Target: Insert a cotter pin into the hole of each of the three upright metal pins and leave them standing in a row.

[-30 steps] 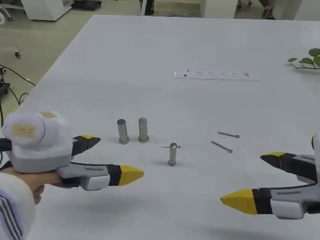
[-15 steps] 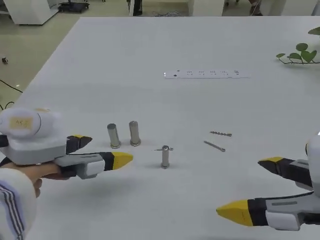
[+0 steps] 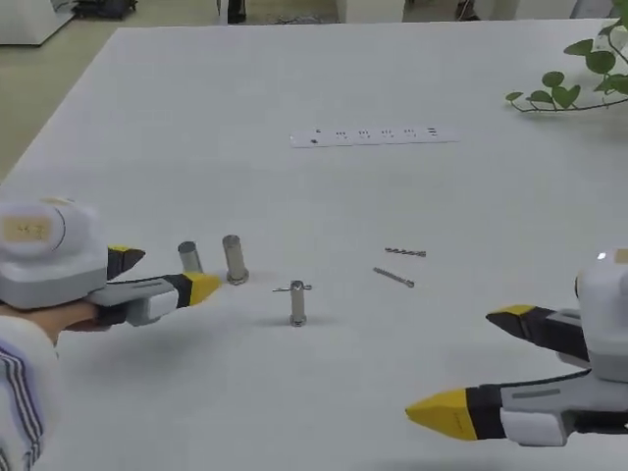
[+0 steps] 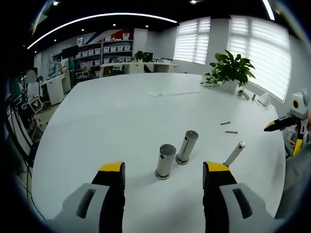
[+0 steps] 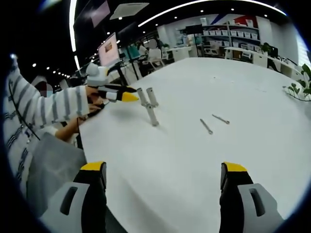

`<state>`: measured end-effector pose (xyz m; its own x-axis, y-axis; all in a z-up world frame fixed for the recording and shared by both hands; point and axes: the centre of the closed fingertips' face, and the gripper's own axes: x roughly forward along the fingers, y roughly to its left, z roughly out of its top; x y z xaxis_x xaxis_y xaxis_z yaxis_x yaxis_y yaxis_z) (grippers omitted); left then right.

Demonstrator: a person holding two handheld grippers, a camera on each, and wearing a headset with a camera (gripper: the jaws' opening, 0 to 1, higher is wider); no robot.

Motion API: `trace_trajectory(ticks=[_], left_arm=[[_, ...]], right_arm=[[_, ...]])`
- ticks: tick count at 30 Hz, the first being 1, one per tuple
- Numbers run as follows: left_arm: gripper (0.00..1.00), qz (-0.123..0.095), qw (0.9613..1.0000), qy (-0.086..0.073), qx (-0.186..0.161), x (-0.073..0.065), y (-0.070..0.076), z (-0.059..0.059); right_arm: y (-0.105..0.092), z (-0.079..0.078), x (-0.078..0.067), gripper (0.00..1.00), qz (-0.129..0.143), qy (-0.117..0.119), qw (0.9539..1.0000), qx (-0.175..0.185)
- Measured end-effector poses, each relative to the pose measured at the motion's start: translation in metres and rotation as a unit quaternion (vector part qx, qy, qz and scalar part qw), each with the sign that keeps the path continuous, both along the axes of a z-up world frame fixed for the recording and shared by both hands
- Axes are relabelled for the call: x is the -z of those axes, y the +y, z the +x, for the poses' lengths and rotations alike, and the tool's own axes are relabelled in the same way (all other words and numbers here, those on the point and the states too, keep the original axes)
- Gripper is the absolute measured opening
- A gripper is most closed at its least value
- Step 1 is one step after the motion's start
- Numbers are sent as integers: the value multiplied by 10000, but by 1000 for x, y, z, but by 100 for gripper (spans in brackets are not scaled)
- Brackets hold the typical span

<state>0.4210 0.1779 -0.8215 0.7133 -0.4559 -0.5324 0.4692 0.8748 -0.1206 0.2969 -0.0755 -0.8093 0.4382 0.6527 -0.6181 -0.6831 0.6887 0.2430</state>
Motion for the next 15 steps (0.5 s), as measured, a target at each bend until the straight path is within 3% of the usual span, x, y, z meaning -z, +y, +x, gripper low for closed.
trace_trajectory(ticks=[8,15], left_arm=[[49,82,9998,-35,151,7,-11,8],[40,152,9994,99,282,16,-16,12]], right_arm=[[-5,-4,6,98,8,115,9999,122],[-6,-7,8,98,-33,163,9997,152]])
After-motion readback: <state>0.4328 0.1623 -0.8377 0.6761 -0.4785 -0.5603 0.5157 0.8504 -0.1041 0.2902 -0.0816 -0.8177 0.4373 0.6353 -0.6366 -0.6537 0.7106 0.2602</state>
